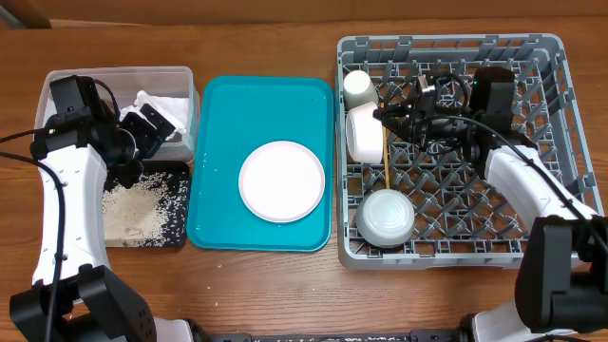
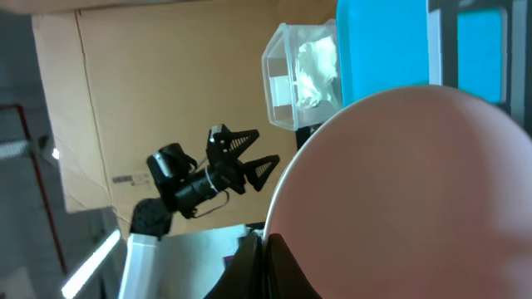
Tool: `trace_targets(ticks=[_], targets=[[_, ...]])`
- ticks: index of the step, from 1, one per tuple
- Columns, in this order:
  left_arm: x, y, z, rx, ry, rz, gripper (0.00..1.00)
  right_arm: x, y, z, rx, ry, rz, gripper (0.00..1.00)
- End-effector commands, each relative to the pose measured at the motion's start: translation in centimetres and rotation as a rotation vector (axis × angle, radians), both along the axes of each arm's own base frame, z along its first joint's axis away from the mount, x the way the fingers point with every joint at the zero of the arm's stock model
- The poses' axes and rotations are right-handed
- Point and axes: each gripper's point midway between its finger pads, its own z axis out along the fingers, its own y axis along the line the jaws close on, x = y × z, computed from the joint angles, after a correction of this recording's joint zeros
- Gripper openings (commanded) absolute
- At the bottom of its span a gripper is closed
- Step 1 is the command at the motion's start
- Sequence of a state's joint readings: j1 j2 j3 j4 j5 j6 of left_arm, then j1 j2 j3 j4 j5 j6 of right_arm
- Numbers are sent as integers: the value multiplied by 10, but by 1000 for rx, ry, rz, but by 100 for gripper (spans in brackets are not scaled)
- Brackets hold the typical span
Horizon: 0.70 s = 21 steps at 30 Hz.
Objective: Sort waste into correct bins and load items into the dishwasher
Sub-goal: 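Lower the pink bowl into the rack's upper middle and open the gripper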
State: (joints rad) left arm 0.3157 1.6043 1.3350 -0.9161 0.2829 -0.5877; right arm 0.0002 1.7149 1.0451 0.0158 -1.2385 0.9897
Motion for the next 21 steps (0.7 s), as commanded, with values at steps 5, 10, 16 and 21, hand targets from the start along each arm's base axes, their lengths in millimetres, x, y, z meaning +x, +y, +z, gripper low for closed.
trace_targets(ticks=[5,10,16,21], targets=[[3,1,9,23,-25,-15,100,-1,0,-8,18,97,-20,4],[3,1,9,23,-25,-15,100,0,0,-8,10,69,-15,4],[3,1,9,23,-25,-15,100,0,-6,-11,-27,-44,-3,4],[3,1,9,23,-25,-15,100,0,-16,-17,-53,-74,-13,9]])
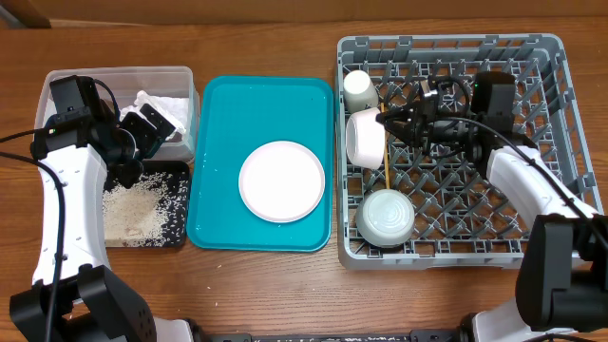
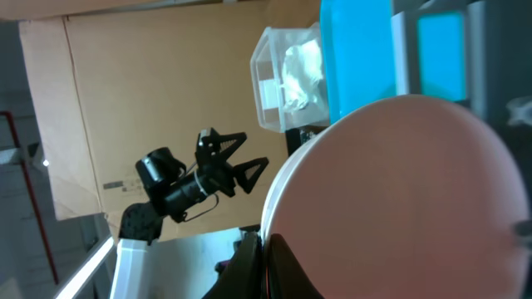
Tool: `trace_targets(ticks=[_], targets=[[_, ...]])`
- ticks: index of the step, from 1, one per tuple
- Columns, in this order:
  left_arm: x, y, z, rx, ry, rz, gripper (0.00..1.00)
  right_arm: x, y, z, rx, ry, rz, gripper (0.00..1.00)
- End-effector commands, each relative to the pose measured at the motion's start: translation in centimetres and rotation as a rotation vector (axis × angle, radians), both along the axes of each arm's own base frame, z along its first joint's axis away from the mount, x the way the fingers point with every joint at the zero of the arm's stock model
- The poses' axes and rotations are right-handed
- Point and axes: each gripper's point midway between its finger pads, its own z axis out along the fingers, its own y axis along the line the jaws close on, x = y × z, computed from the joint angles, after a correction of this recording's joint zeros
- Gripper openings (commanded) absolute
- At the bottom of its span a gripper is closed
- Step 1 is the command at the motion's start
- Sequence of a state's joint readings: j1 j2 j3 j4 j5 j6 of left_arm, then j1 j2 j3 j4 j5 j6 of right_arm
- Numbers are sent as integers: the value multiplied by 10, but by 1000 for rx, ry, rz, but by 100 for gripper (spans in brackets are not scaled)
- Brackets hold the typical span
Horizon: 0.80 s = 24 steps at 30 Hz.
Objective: Sort waste into correct bins and load items into the dishwasher
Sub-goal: 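Lower the pink bowl into the rack's upper middle and open the gripper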
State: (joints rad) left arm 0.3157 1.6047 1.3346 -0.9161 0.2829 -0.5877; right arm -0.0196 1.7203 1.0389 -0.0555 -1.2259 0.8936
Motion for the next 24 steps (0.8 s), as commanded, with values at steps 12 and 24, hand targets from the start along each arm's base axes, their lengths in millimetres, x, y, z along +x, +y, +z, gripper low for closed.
trace_targets(ticks=[12,24], targets=[[4,1,9,23,-26,-15,100,6,-21,-5,-44,-113,-26,15],[4,1,9,23,-26,-15,100,11,-35,-11,-76,-124,-67,15]])
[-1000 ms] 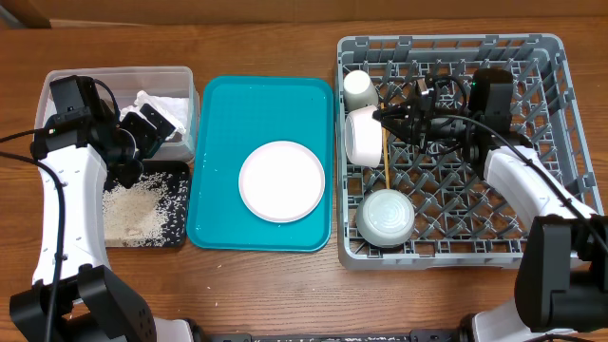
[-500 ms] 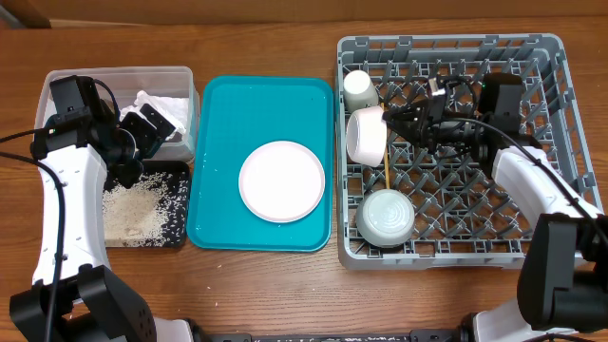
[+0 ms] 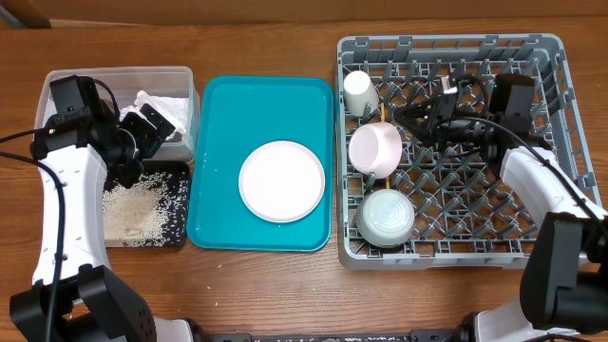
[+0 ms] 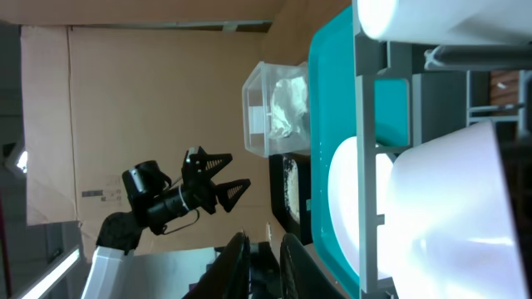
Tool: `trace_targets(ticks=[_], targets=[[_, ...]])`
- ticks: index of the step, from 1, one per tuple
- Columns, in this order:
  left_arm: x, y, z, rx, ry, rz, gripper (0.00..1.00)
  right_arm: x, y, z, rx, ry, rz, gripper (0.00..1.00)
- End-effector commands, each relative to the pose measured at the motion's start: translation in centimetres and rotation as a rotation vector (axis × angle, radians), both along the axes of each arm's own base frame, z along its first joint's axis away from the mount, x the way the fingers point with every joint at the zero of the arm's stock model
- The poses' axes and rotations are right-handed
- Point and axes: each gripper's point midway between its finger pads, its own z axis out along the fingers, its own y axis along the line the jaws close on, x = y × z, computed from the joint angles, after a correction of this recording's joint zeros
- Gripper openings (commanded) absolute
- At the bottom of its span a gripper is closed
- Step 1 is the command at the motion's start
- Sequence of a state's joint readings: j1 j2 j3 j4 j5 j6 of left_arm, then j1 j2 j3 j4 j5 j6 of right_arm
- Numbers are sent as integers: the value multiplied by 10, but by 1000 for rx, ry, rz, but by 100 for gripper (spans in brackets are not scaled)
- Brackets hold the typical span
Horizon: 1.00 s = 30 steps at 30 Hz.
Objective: Sort waste into correct bins and load items into the dishwasher
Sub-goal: 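Lower the pink bowl into the rack's upper middle and open the gripper, then push the pink bowl upright in the rack with the right gripper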
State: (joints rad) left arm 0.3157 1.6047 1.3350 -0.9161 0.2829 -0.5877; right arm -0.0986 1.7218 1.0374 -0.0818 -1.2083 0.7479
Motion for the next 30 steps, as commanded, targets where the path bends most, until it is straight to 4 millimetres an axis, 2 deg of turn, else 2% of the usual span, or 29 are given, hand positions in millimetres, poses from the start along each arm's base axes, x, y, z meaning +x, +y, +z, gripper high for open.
trace_targets(ticks=[1,8,15,22,27,30], targets=[[3,1,9,24,-26,-14,100,0,-4,-8,-31,-13,-10,15],[3,1,9,23,-26,-15,100,-5,-7,-16,-121,-26,-34,15],[4,0,9,24,-26,-17,100,-15,-3,21,-294,-120,-131,16],[4,0,9,24,-26,-17,100,-30,31,61,-536,-281,-242,16],[4,0,9,24,-26,-17,100,-39,65,63,-672,-374,-250,16],[4,0,9,23,-26,-17,100,-44,76,59,-786,-435,-269,16]])
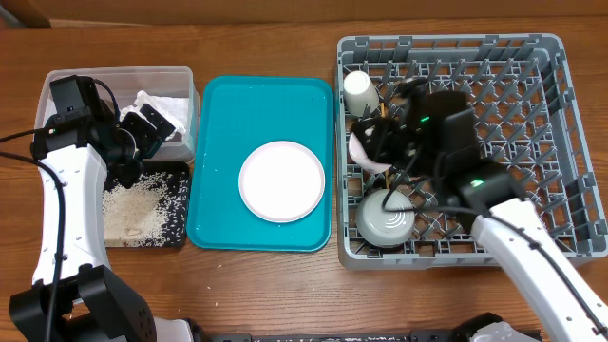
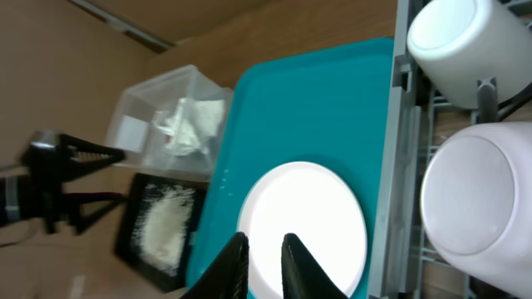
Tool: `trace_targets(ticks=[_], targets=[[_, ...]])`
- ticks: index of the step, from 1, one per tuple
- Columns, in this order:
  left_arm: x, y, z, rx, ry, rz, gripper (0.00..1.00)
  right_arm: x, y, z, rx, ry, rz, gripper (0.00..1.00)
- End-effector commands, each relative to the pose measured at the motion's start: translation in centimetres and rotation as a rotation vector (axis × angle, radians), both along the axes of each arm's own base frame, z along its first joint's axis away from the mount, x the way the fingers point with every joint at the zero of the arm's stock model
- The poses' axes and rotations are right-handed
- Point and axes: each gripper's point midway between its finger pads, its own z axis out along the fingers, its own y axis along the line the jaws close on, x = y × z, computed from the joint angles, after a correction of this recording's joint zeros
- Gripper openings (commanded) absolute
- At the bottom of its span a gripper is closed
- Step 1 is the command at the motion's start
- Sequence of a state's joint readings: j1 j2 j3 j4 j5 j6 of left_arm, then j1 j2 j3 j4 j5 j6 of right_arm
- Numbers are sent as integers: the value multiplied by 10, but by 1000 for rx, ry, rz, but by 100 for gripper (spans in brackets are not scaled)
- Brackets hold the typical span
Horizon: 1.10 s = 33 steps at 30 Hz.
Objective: Sort waste into correct bins and load items into the dishwasher
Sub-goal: 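Push the pink bowl upright in the rack with the right gripper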
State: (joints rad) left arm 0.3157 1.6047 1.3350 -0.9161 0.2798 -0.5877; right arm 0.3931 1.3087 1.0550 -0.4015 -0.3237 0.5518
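Note:
A white plate (image 1: 281, 180) (image 2: 303, 220) lies on the teal tray (image 1: 218, 104). In the grey dish rack (image 1: 560, 57) stand a white cup (image 1: 358, 90) (image 2: 465, 41), a white bowl (image 1: 362, 152) (image 2: 478, 199) partly under my right arm, and an upturned pale green bowl (image 1: 387, 217). My right gripper (image 1: 369, 138) (image 2: 266, 241) hovers over the rack's left edge, pointing toward the plate, its jaws slightly apart and empty. My left gripper (image 1: 142, 128) (image 2: 62, 178) hangs open between the clear bin and the black tray.
A clear bin (image 1: 157, 103) (image 2: 166, 116) holding crumpled white paper sits at the far left. In front of it is a black tray (image 1: 133, 209) (image 2: 162, 228) with rice. A wooden stick (image 1: 388, 174) lies in the rack beside the bowls.
My right arm has shifted from reaching across the rack's back to hovering over its left part. The wrist camera now looks down at the plate. The white bowl stays in the rack; my left arm is unmoved.
My right gripper first held the white bowl by its rim over the rack's left part, and still did shortly after. Then the bowl lay in the rack, free of the gripper, which was to its right. Now the empty gripper faces the tray. My left arm never moved.

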Motion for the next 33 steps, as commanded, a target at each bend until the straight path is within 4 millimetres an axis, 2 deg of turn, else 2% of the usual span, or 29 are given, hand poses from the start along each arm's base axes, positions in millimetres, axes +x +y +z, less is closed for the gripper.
trace_targets(ticks=[1,3,7,11,14,19,23,26,33], targets=[[4,-1,9,21,-28,-19,100,10,-4,7,-214,-149,-130,16],[3,1,9,27,-24,-16,100,6,1,8,-303,-209,-146,16],[3,3,8,40,-20,-11,100,0,14,9,-371,-262,-128,16],[3,3,8,40,-19,-10,100,-3,23,0,-446,-283,-87,16],[3,3,8,40,-20,-10,100,-5,22,-6,-501,-261,-54,18],[3,3,8,40,-20,-10,100,-7,27,14,-525,-211,-15,19],[3,3,8,40,-20,-10,100,-5,38,18,-518,-169,21,19],[3,3,8,40,-20,-10,100,1,42,1,-533,-133,20,19],[3,3,8,40,-20,-10,100,13,53,-53,-609,-45,49,19]])
